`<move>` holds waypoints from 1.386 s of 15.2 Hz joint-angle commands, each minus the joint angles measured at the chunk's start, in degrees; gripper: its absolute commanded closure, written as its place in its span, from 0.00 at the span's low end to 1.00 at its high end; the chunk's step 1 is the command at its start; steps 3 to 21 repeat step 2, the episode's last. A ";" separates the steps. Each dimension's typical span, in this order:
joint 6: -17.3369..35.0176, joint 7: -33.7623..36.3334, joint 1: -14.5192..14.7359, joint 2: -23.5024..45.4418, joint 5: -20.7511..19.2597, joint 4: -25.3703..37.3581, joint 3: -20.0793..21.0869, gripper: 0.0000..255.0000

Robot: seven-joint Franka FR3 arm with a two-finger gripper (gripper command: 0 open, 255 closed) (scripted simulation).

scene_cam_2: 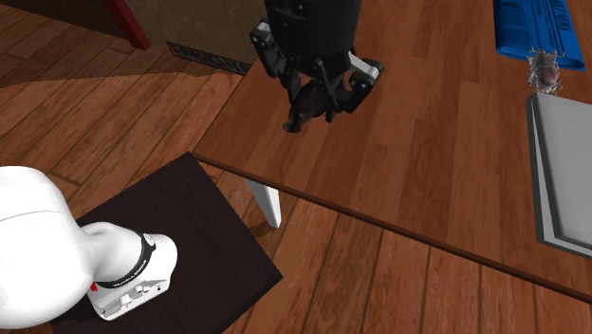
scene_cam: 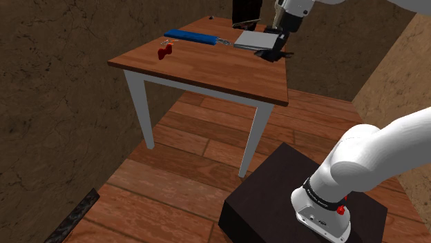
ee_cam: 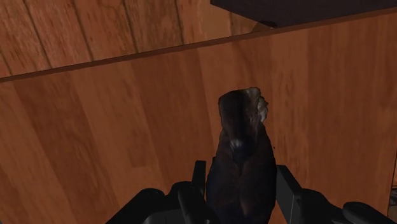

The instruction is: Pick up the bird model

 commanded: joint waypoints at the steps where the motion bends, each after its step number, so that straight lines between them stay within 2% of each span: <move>1: -0.89 -0.02 0.04 0.15 0.06 1.02 0.02 1.00; 21: -0.89 -0.03 0.04 0.15 0.06 1.02 0.02 1.00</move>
